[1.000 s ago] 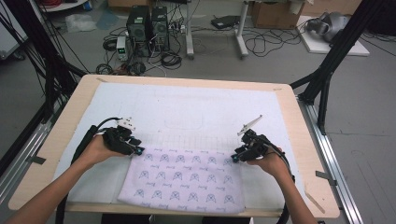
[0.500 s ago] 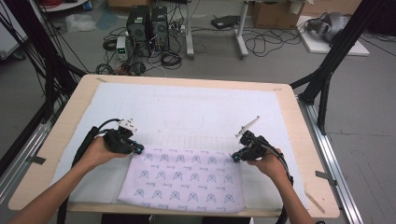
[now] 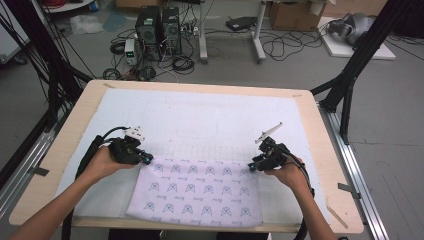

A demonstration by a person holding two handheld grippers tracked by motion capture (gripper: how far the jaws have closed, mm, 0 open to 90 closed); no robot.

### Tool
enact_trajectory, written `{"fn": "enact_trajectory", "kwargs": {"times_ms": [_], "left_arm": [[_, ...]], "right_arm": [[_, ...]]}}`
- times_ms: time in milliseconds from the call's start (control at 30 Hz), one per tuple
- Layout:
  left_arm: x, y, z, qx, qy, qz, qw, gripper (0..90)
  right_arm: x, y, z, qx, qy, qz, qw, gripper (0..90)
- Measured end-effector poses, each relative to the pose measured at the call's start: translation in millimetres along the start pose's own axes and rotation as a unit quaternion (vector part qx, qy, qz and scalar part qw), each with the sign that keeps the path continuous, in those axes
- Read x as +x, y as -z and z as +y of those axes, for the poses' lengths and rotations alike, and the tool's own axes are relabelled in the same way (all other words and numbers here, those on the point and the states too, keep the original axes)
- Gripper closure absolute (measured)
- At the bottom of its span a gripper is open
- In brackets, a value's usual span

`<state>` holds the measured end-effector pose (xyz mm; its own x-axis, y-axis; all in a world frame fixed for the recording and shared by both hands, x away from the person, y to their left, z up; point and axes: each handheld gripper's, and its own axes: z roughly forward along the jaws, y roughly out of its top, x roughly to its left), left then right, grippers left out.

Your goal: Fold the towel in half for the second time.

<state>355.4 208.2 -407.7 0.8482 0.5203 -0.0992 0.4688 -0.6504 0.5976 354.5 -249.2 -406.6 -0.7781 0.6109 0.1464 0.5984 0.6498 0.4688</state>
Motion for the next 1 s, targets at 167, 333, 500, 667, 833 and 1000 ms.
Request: {"fn": "enact_trajectory", "kwargs": {"times_ms": [167,333,500,667,833,1000], "left_arm": [[0.2,-1.0,0.1,0.002,-0.004,-0.001,1.0000,85.4],[-0.4,-0.9,-0.1,0.000,-0.004,0.000,1.0000,85.4],[-0.5,-0.8,0.0,0.000,-0.004,0.002,1.0000,85.4],[-0.2,2.3,0.5,-0.008,-0.003,0.006,0.9999,85.6],[0.5,6.7,2.7,-0.016,-0.006,0.012,0.9998,85.8],[3.8,13.2,7.7,-0.030,-0.003,0.021,0.9993,85.8]], "right_arm": [[-4.0,-2.7,1.2,0.007,-0.007,0.008,0.9999,62.6],[-5.6,-9.3,2.7,0.025,-0.017,0.034,0.9990,81.1],[-4.3,-9.0,4.1,0.029,-0.037,0.036,0.9982,87.3],[-2.7,-3.7,4.0,0.021,-0.040,0.024,0.9987,87.7],[-2.3,4.3,5.8,0.001,-0.030,0.004,0.9995,87.8],[-1.0,11.2,12.8,-0.019,-0.021,-0.022,0.9994,87.8]]}}
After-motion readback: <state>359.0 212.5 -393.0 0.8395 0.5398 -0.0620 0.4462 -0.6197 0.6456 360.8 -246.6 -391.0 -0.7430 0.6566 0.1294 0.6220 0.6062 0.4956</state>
